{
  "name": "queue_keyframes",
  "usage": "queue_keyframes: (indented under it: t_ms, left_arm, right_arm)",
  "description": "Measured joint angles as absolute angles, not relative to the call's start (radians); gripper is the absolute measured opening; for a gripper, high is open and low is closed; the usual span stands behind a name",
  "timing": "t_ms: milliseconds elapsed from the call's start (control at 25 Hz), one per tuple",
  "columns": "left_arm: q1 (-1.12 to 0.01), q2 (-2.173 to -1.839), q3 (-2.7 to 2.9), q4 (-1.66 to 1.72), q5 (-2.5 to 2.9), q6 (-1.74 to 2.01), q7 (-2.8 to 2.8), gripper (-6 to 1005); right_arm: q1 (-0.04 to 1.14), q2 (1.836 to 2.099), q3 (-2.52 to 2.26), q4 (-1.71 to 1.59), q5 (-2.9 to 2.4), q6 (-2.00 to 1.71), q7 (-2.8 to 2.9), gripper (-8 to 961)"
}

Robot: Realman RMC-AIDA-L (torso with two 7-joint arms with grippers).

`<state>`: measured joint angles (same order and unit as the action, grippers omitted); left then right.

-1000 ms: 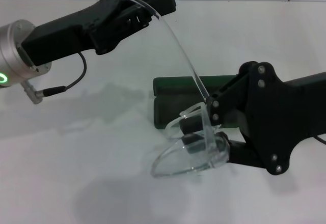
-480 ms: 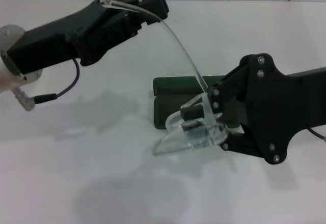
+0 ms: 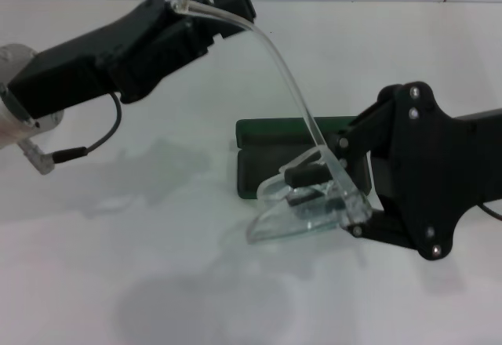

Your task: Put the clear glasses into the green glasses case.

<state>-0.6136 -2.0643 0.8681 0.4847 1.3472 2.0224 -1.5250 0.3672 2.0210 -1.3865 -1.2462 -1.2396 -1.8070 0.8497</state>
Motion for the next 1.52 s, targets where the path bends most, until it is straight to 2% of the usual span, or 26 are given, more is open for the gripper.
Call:
queue_keyframes:
  t_ms: [520, 1520]
  left_arm:
    - [-0.635, -2.086, 0.94, 0.492, 1.288, 2.027, -1.524, 82]
    - [-0.627, -2.086, 1.082, 0.501, 1.215, 2.031, -1.494, 83]
  right_arm:
    - [0.392, 2.025, -1.394, -1.173, -1.224, -1.795, 0.839, 118]
    - [0.404, 2.024, -1.392, -1.075, -1.172, -1.744, 0.795, 118]
